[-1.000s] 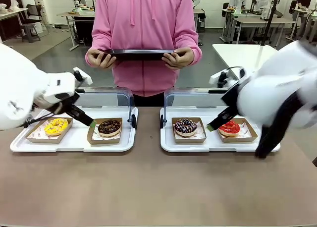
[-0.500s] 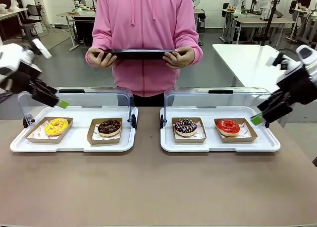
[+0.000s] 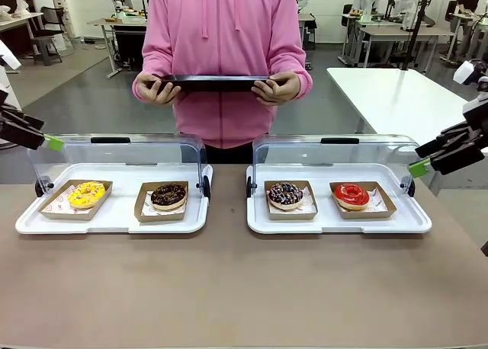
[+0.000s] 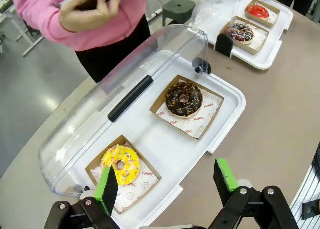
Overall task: Provide the desired donut to the person.
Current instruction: Pick up and lift the Paper togo box containing the Donut pointed at by the person.
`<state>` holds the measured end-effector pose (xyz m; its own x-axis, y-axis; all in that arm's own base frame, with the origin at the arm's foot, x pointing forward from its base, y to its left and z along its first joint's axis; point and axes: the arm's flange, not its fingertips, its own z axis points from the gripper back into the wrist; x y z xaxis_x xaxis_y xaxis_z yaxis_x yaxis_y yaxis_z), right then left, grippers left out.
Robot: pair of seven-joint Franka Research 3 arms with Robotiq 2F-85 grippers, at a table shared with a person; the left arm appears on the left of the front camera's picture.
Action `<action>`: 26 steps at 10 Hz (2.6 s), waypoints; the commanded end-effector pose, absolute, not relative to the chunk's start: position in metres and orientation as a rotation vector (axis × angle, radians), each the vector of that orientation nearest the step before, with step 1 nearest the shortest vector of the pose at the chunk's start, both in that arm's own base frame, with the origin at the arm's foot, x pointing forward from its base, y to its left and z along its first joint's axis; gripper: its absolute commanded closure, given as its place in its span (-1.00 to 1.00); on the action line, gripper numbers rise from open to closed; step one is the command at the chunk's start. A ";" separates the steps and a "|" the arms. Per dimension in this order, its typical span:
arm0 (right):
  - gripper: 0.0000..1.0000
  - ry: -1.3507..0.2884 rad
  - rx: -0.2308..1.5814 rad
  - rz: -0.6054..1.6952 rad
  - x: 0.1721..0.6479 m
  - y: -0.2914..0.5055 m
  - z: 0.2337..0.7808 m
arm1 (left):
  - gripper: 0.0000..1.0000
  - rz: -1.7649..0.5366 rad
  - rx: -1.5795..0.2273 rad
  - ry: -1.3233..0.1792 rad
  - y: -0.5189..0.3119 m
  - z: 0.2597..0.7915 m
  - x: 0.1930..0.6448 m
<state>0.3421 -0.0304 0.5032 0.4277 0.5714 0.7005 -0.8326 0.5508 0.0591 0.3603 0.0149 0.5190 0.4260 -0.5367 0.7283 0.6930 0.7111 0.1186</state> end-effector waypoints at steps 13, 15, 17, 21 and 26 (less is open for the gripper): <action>-1.00 -0.875 0.456 0.910 0.311 -0.040 0.517 | -1.00 -0.759 -0.190 -0.860 0.025 0.442 0.223; -1.00 -0.876 0.453 0.916 0.310 -0.040 0.518 | -1.00 -0.755 -0.184 -0.856 0.024 0.443 0.221; -1.00 -0.890 0.445 0.923 0.310 -0.039 0.519 | -1.00 -0.753 -0.176 -0.840 0.025 0.442 0.224; -1.00 -0.939 0.445 0.946 0.309 -0.037 0.518 | -1.00 -0.737 -0.188 -0.836 0.024 0.443 0.227; -1.00 -0.916 0.437 0.928 0.326 -0.049 0.541 | -1.00 -0.743 -0.214 -0.833 0.066 0.551 0.309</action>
<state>0.3262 -0.0496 0.5425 0.2730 0.4823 0.8324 -0.8268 0.5600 -0.0532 0.3089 0.0663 0.5512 0.4454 -0.5088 0.7366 0.6694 0.7357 0.1034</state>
